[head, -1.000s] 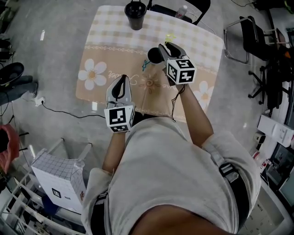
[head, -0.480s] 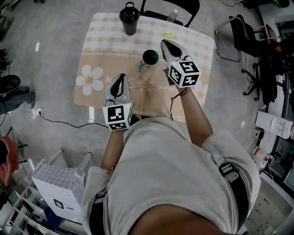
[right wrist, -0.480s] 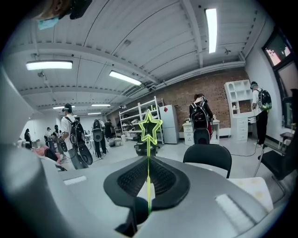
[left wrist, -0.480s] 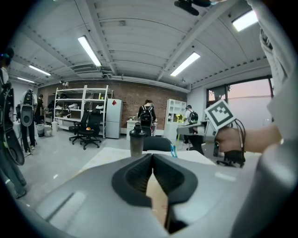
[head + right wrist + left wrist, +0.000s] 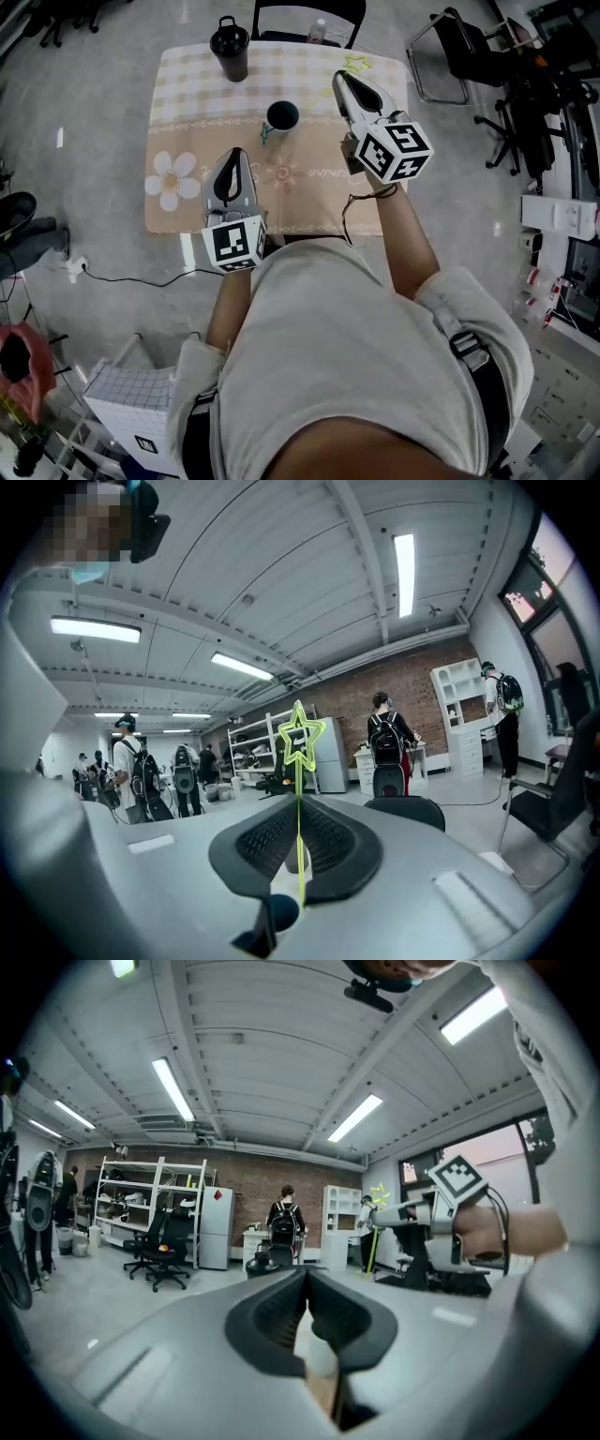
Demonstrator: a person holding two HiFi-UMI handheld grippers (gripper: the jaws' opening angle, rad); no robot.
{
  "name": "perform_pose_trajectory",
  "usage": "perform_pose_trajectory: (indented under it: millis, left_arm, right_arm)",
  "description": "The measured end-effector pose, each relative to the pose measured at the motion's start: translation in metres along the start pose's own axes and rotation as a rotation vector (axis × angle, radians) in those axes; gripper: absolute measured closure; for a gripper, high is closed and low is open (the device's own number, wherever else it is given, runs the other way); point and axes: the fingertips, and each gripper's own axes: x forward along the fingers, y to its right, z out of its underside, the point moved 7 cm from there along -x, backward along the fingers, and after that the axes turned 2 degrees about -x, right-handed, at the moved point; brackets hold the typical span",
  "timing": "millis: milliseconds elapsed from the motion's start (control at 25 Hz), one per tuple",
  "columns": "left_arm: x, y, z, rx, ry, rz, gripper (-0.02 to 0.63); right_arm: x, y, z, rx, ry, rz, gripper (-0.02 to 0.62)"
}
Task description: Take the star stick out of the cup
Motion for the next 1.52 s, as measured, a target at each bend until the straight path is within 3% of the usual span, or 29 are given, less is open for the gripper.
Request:
perform_pose_trajectory:
  millis: [160,400,600,840,1080,1520]
  left_arm:
    - [-0.001,0.017,-0.003,0.026,0.008,0.077,0.603]
    - [0.005,0.049,0.023,0.028,-0.103,0.220,0.603]
    - [0.015,0.065,0.046,0.009,-0.185,0.294,0.603]
    - [0.035,0.071,0.072,-0.014,-0.278,0.308,0.603]
    - [0.056,0.079,0.088,-0.007,-0.349,0.317,0.603]
    - [0.083,0.072,0.120,-0.060,-0.462,0.274,0.603]
  right_arm:
    - [-0.019,0.005,0.022,0.015,-0.121,0.029,0.589]
    - [-0.037,0.005,0.094,0.155,-0.383,0.013,0.589]
    - [-0.042,0.004,0.140,0.196,-0.505,0.017,0.589]
    - [-0.036,0.012,0.170,0.238,-0.546,0.022,0.589]
    - [-0.020,0.025,0.184,0.276,-0.519,0.019,0.588]
    - [0.020,0.040,0.233,0.227,-0.568,0.053,0.583]
